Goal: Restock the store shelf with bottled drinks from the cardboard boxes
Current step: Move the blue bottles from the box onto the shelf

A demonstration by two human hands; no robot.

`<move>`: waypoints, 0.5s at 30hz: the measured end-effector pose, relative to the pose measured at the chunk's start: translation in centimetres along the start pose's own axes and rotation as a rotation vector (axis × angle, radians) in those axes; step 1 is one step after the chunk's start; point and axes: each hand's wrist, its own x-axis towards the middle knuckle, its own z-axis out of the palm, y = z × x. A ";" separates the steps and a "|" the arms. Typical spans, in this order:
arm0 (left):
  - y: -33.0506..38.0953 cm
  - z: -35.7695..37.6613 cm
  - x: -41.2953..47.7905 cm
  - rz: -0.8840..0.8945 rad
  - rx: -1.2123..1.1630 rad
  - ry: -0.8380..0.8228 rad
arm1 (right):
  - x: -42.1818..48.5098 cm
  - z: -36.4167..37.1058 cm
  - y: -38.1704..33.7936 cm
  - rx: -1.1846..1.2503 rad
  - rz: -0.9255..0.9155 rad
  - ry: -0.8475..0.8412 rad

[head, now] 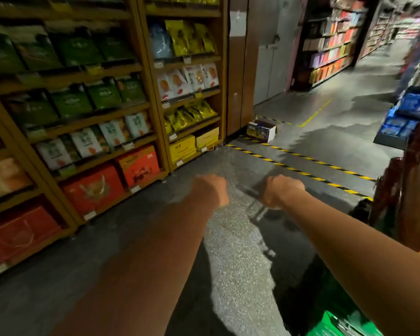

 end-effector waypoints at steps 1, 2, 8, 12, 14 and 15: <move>-1.1 -0.2 1.6 0.004 -0.006 -0.005 | 1.4 -0.2 -0.6 0.007 0.012 -0.003; -1.9 -0.2 3.1 0.008 -0.008 -0.013 | 2.7 -0.2 -1.1 0.012 0.021 -0.012; -4.0 -0.5 12.4 0.092 -0.037 -0.010 | 12.0 0.0 -1.4 -0.001 0.074 -0.045; -4.4 -1.3 20.3 0.121 -0.027 -0.018 | 19.9 -0.5 -0.5 -0.033 0.080 -0.061; -4.6 -2.1 24.8 0.131 -0.009 -0.046 | 24.4 -1.0 0.2 -0.026 0.075 -0.048; -4.6 -2.6 27.1 0.133 -0.004 -0.060 | 26.6 -1.4 0.6 -0.013 0.075 -0.036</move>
